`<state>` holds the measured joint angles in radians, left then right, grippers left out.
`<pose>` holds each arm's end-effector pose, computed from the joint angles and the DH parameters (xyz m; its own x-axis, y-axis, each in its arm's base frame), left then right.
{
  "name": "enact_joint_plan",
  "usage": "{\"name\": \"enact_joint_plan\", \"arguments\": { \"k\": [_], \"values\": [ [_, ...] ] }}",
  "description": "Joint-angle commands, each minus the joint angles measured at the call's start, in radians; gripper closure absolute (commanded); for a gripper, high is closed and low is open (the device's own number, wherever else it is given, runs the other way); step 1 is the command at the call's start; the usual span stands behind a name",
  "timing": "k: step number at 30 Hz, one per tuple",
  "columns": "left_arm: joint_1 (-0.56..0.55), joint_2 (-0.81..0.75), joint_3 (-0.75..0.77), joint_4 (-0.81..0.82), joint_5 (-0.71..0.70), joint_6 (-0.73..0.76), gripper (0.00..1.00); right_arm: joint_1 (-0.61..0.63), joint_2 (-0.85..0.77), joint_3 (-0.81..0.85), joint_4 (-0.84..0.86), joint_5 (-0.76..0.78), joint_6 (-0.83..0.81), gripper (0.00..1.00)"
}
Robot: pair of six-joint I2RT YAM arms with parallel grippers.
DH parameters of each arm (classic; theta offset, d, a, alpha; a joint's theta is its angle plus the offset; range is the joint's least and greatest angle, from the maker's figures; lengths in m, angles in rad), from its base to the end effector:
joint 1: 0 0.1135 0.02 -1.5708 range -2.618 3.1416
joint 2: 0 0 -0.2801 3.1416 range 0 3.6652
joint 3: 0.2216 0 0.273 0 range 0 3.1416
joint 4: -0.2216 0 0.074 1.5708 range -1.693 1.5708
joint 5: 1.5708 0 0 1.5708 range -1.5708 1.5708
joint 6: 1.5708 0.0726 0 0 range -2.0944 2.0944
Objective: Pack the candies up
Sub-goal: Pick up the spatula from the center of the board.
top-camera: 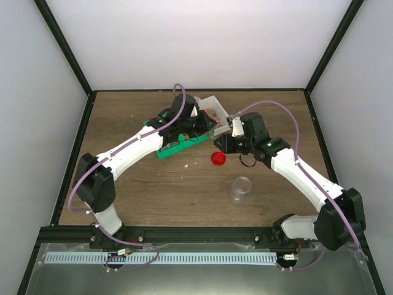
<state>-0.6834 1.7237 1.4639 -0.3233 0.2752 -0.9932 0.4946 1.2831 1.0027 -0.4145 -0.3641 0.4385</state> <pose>0.3408 -0.3030 0.3007 -0.8896 -0.3153 -0.3304 0.0701 0.6205 -0.7810 0.2711 0.1756 0.2752 -0.8008 0.0189 -0.5986 -0.3803 0.7561 0.5326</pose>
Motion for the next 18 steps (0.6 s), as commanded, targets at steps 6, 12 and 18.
{"name": "enact_joint_plan", "arguments": {
  "k": [6,12,18],
  "values": [
    [-0.005,-0.017,0.008,0.028,0.009,0.066,0.86,0.007,-0.006,-0.002,0.032,-0.039,0.005,0.99],
    [0.008,-0.057,-0.004,0.026,-0.015,0.126,0.2,0.004,-0.029,-0.018,0.05,-0.043,0.056,0.99],
    [-0.005,-0.143,-0.073,0.028,-0.066,0.173,0.04,-0.054,-0.019,-0.005,0.035,-0.053,0.109,0.99]
  ]
}}
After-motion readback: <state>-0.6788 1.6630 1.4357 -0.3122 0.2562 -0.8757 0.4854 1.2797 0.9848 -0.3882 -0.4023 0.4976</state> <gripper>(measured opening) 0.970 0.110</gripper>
